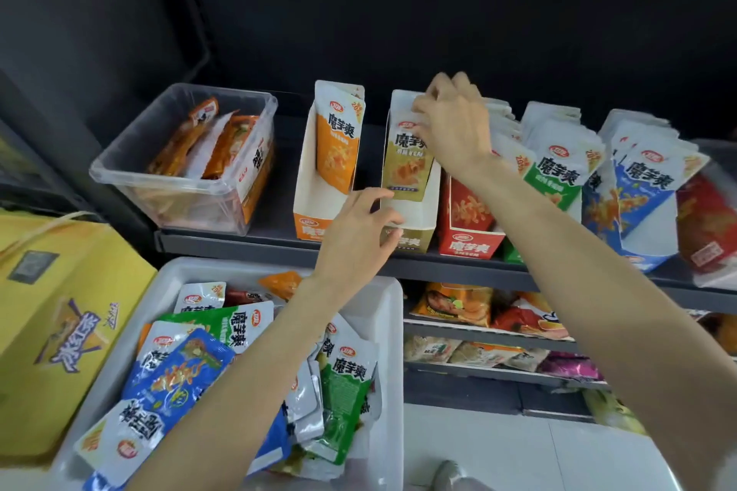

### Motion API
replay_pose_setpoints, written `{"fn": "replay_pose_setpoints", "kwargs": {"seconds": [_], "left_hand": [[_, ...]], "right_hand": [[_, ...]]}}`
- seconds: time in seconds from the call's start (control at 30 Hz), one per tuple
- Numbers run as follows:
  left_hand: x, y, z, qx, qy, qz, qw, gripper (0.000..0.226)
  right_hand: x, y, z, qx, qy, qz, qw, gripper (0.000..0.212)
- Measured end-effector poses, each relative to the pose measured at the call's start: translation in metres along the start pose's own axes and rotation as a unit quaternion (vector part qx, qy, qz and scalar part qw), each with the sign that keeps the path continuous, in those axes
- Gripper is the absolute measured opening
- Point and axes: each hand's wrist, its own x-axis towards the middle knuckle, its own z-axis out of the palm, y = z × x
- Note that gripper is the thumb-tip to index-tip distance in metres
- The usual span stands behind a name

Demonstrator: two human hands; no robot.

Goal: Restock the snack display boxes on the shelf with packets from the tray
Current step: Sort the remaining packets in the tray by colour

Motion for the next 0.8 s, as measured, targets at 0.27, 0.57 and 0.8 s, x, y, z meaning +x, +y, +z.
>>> {"fn": "replay_pose_setpoints", "kwargs": {"seconds": [0.27, 0.57, 0.8], "left_hand": [[-0.002, -0.005, 0.000, -0.021, 0.021, 0.012, 0.999, 0.015], [-0.079, -0.016, -0.039, -0.159, 0.175, -0.125, 0.964, 0.019], [-0.180, -0.057, -0.052, 0.029, -0.046, -0.209, 0.976, 0.034]], "right_hand": [[-0.021, -0.003, -0.018, 0.123, 0.121, 0.069, 0.983, 0.039], [-0.154, -0.080, -0.045, 0.438, -0.062, 0.070, 0.894, 0.017], [-0.199, -0.153, 0.028, 0.342, -0.360, -0.051, 0.867, 0.039]]}}
